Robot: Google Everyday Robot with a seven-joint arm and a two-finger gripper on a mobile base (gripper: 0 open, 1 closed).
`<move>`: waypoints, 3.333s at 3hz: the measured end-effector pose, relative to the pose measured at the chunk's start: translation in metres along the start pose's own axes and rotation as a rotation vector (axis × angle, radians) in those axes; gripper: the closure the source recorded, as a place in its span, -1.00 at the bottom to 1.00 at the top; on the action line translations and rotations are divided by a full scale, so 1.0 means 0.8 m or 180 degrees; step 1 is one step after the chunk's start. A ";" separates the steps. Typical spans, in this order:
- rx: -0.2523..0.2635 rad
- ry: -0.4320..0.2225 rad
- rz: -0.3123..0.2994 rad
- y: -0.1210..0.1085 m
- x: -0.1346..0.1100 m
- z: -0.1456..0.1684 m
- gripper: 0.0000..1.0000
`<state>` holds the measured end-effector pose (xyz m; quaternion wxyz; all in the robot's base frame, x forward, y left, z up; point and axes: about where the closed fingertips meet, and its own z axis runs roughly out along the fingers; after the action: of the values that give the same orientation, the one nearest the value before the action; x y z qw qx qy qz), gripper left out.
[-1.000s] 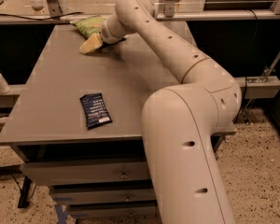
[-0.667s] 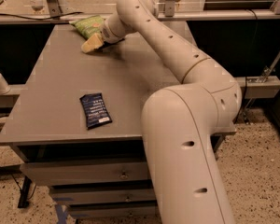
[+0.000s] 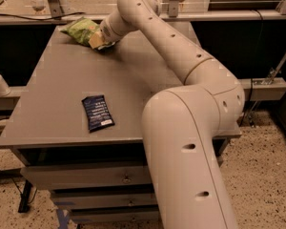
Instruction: Move green jalapeno chip bag near apple
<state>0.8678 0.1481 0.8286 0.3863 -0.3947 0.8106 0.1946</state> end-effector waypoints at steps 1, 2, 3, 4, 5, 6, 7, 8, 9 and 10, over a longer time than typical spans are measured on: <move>0.0000 -0.0001 0.0000 0.000 -0.002 -0.002 1.00; 0.0000 -0.0001 0.0000 0.000 -0.003 -0.003 1.00; -0.0054 -0.0058 -0.0186 0.029 -0.033 -0.044 1.00; -0.0189 -0.0093 -0.0641 0.112 -0.078 -0.132 1.00; -0.0104 -0.0282 -0.0795 0.139 -0.125 -0.202 1.00; -0.0104 -0.0281 -0.0795 0.139 -0.125 -0.202 1.00; -0.0171 -0.0260 -0.0887 0.149 -0.126 -0.191 1.00; -0.0158 -0.0084 -0.0879 0.141 -0.090 -0.197 1.00; -0.0057 0.0102 -0.0764 0.132 -0.043 -0.220 1.00; 0.0071 0.0255 -0.0619 0.134 -0.001 -0.249 1.00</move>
Offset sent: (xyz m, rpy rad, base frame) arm -0.1826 0.0252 0.2625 0.0059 -0.3387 0.3226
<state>0.6890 0.0903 0.9551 0.3750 -0.4746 0.7854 0.1312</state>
